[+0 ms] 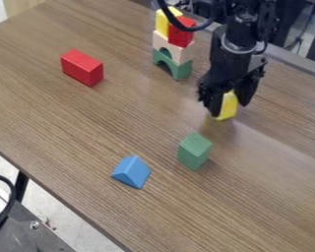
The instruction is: Remove the yellow cube from the tower and put in the middle of the table
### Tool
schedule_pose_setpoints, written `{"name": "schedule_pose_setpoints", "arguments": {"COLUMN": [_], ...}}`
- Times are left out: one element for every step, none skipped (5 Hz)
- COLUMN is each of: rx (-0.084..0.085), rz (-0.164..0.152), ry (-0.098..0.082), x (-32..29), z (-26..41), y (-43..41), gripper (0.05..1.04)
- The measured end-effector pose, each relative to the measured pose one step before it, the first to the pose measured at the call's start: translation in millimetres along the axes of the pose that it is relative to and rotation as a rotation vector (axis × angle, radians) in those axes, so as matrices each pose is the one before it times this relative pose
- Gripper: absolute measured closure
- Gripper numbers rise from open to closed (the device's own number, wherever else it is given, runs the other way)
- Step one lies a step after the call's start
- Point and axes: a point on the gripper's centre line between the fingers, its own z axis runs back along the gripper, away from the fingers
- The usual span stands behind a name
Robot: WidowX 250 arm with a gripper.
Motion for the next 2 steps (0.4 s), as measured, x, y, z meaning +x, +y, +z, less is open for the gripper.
{"name": "schedule_pose_setpoints", "arguments": {"rx": [-0.0080,-0.0947], "rz": [0.0022,-0.0050], "ry": [-0.0053,-0.0560], "x": [2.85,12.56], "z": [8.16,45.75], "y": [-5.98,-16.47], "gripper": [0.078,0.085]}}
